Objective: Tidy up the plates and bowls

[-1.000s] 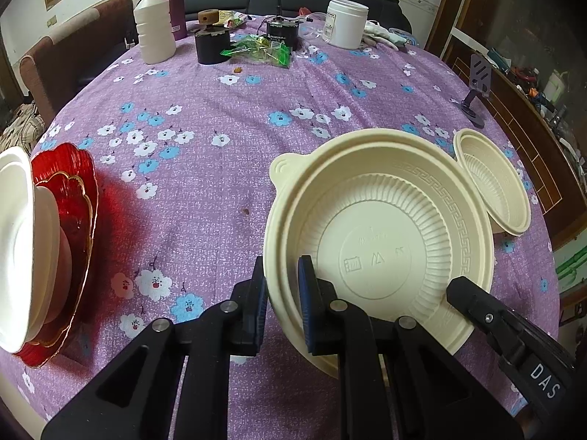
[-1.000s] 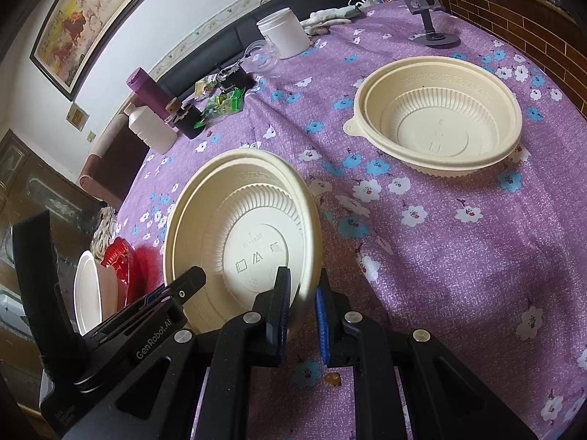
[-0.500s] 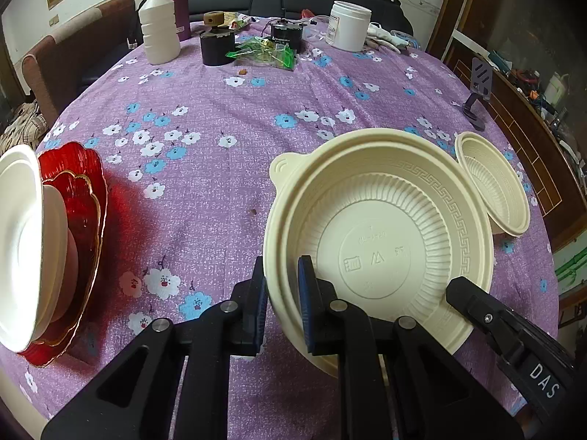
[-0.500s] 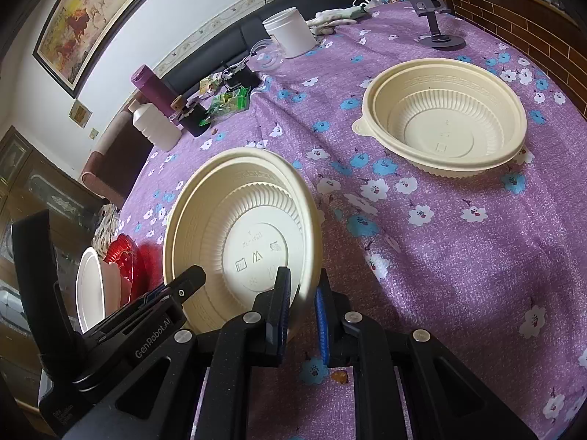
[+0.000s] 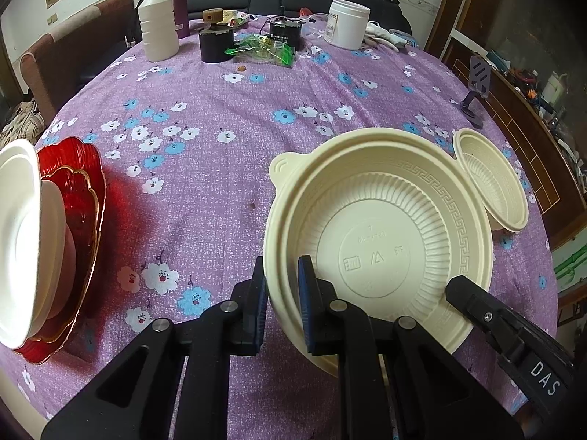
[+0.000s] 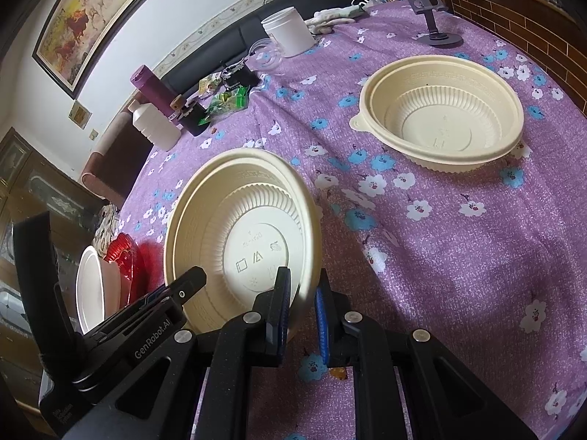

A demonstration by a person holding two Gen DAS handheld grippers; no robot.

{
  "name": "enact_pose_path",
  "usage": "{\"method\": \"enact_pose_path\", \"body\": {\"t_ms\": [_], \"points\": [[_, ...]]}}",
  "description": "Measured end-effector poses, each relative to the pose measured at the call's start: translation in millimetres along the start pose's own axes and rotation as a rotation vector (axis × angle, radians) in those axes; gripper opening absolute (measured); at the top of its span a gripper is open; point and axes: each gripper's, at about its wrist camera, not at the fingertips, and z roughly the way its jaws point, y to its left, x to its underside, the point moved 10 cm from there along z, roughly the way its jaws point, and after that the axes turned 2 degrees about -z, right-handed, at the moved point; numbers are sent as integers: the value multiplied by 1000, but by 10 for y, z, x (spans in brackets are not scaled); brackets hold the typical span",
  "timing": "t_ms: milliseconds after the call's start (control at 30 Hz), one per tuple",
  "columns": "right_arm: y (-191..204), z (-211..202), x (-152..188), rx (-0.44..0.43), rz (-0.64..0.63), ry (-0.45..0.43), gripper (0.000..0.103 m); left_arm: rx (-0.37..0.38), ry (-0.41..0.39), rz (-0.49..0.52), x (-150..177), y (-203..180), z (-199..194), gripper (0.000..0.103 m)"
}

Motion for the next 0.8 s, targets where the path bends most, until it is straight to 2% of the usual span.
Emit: {"method": "enact_pose_path", "body": {"t_ms": [433,800], "points": [[-72,-47,27,9,20,-8,12,30,11,6,36,-53,12,13],[-52,-54,58,6,20,-7,12,25,11,2,56,-22,-9,13]]}}
